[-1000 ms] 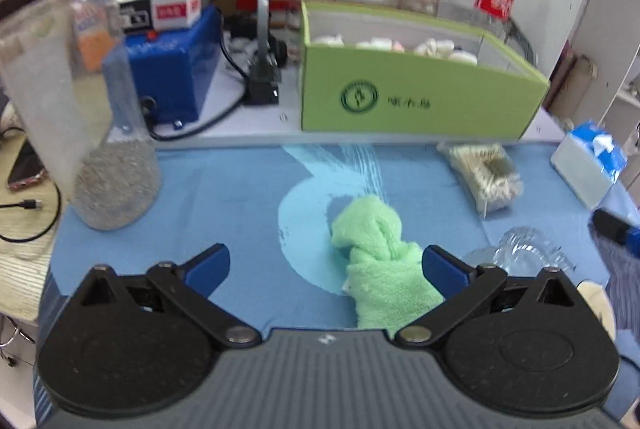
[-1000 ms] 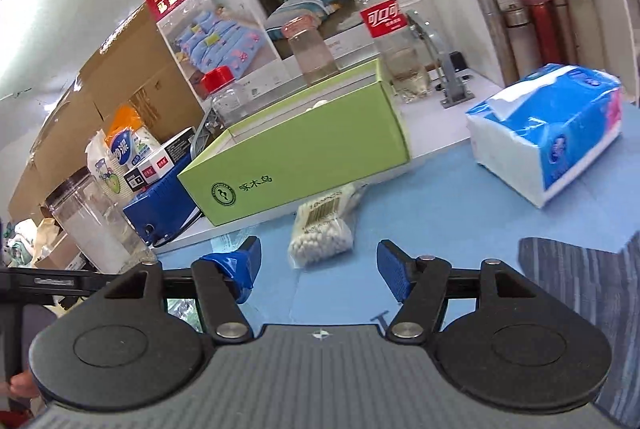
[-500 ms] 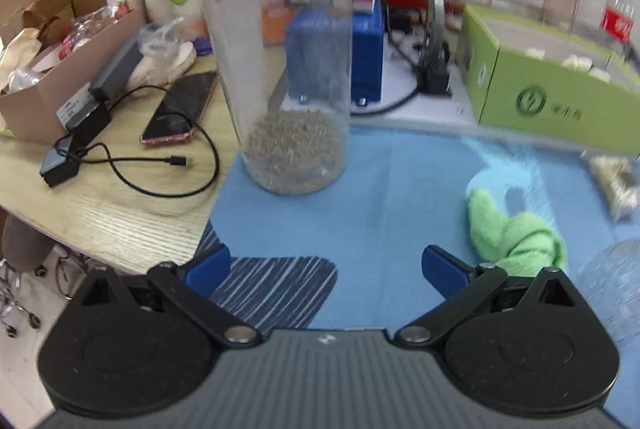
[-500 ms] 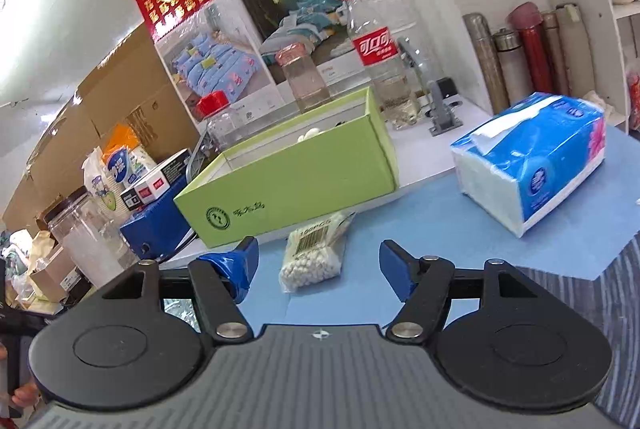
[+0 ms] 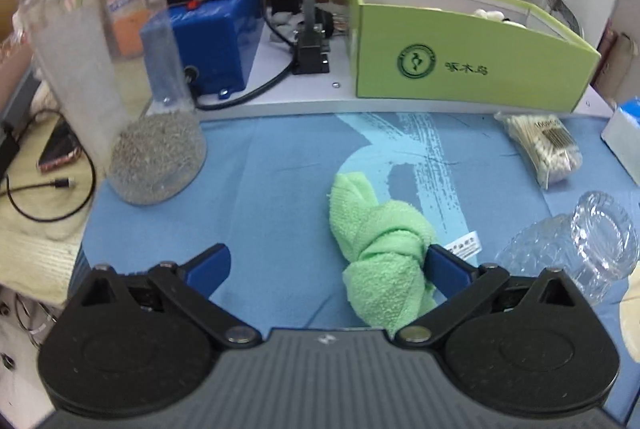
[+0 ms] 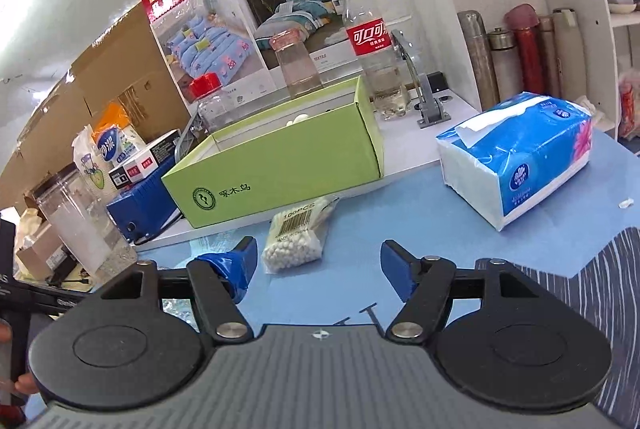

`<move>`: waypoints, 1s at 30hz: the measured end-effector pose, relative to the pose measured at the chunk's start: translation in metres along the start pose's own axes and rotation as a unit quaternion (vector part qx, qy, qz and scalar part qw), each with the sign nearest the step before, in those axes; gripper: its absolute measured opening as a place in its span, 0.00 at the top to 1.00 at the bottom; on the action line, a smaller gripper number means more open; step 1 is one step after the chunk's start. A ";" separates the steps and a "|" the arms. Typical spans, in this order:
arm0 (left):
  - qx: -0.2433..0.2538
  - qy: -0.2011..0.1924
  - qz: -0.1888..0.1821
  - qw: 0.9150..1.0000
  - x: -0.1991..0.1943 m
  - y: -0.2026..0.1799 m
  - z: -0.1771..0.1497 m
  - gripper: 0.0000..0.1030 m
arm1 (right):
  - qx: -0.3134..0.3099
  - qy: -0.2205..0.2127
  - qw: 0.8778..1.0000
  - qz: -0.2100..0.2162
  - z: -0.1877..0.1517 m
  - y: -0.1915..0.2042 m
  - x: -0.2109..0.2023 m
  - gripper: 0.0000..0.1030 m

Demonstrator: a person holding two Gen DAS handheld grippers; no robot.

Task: Organize soft objects
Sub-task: 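Move left tool to green towel while right tool approaches cotton swab bag, then close left tool on green towel while right tool grasps cotton swab bag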

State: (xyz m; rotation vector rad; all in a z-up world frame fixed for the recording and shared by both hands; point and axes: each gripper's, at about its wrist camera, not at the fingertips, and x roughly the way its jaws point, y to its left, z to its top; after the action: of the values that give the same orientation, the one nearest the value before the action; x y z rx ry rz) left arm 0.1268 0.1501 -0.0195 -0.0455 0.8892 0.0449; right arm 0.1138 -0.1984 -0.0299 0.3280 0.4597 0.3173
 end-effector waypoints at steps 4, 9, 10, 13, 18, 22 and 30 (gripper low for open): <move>-0.009 0.011 -0.025 1.000 0.005 -0.001 -0.002 0.01 | -0.039 0.035 0.998 0.017 0.009 0.013 0.034 0.47; 0.010 0.027 -0.032 0.999 0.020 -0.012 -0.007 0.01 | -0.104 0.073 0.992 0.000 0.020 0.032 0.086 0.47; 0.006 0.030 -0.035 0.999 0.022 -0.010 -0.008 0.01 | -0.108 0.081 0.991 0.000 0.021 0.034 0.096 0.47; 0.014 0.025 -0.036 0.999 0.023 -0.010 -0.008 0.00 | -0.117 0.103 0.988 -0.006 0.023 0.037 0.124 0.47; 0.026 0.016 -0.039 0.999 0.024 -0.010 -0.008 0.00 | -0.159 0.121 0.979 -0.027 0.013 0.043 0.150 0.45; 0.036 0.010 -0.044 0.998 0.024 -0.011 -0.008 0.03 | -0.190 0.100 0.976 -0.035 0.005 0.043 0.147 0.43; 0.021 0.007 -0.101 0.995 0.014 -0.010 -0.005 0.57 | -0.192 0.097 0.975 -0.044 0.006 0.046 0.150 0.42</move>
State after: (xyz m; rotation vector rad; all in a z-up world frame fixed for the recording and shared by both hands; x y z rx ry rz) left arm 0.1322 0.1401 -0.0331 -0.0963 0.8952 -0.1625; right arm 0.2333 -0.1033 -0.0642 -0.1026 0.5910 0.3469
